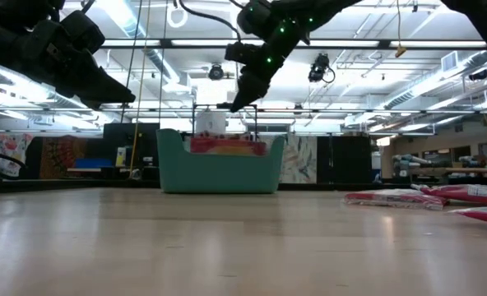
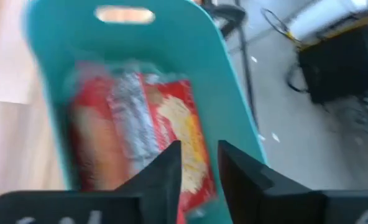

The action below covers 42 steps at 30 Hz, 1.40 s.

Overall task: Sort popcorn bags into baskets
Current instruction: Put the red popcorn bag into the green bin

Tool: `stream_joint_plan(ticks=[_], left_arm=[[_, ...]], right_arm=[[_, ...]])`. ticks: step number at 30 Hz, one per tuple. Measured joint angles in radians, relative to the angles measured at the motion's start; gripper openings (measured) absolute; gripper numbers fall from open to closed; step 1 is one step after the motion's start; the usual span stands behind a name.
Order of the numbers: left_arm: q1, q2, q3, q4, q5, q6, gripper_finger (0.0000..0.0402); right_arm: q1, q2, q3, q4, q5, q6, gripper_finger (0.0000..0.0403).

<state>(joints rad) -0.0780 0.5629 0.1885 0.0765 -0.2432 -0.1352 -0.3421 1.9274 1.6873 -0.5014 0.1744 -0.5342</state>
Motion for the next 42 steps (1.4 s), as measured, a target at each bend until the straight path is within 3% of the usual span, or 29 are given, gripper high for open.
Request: stream_joint_plan(ticks=[4,12,20,27,35,42], left_arm=[[0.000,0.000,0.000,0.000,0.000,0.000,0.0075],[0.000,0.000,0.000,0.000,0.000,0.000,0.0075],[0.000,0.000,0.000,0.000,0.000,-0.004,0.0075],[0.000,0.000,0.000,-0.009,0.000,-0.011,0.0075],[0.000,0.000,0.000,-0.036,0.000,-0.017,0.0075],[0.000,0.000,0.000,-0.036,0.000,-0.011,0.0075]], right_arm=[[0.051,0.000,0.031,-0.053,0.132,0.004,0.0140],[0.159,0.000,0.049,-0.286,0.137,0.121,0.0152],[0.206,-0.001,0.039,-0.591,-0.055,0.397,0.0151],[0.247,-0.001,-0.068,-0.768,-0.138,0.653,0.0151],[0.360,-0.001,-0.241,-0.865,-0.126,0.954,0.0159],[0.469,-0.002,-0.345,-0.865,-0.102,1.124,0.0199]])
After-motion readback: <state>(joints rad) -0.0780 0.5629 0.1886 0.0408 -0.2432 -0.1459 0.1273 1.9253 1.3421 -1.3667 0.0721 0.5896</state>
